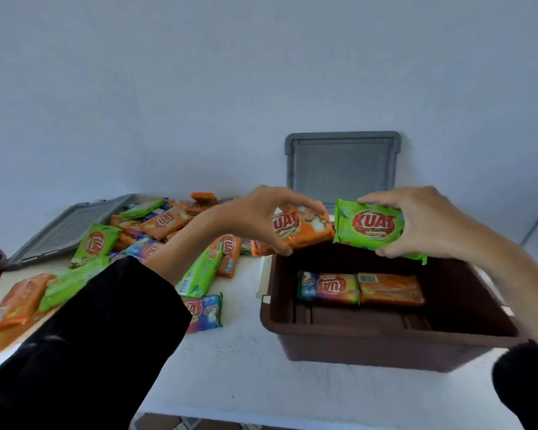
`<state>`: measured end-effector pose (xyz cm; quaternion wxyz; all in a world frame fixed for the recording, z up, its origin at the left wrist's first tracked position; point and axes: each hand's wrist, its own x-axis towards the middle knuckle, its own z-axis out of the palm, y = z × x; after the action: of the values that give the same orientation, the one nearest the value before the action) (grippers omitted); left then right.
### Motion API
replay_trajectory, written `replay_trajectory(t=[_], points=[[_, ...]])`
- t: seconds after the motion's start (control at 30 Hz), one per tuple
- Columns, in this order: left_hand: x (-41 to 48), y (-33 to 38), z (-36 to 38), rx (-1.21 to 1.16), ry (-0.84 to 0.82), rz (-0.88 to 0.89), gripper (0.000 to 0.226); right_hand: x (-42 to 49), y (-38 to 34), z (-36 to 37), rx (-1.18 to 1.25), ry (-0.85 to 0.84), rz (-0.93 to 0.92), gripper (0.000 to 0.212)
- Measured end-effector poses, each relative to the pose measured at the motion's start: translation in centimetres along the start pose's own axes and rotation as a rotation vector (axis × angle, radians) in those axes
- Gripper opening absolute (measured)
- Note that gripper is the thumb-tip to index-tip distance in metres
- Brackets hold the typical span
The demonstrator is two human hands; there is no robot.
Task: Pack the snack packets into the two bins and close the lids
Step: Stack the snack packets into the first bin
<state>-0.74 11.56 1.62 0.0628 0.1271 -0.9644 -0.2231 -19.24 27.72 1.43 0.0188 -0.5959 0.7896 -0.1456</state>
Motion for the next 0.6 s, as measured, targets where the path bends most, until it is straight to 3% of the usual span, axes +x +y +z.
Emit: replay_trajectory(t=[0.33, 0.6], points=[[7.4, -0.7, 9.4, 0.274, -0.364, -0.024, 0.081, 1.5, 7.2, 6.3, -0.217, -0.327, -0.025, 0.079], [8.5, -1.7, 12.7, 0.395, -0.365, -0.006, 0.089, 1.7, 8.0, 8.9, -0.299, -0.34, -0.094, 0.074]])
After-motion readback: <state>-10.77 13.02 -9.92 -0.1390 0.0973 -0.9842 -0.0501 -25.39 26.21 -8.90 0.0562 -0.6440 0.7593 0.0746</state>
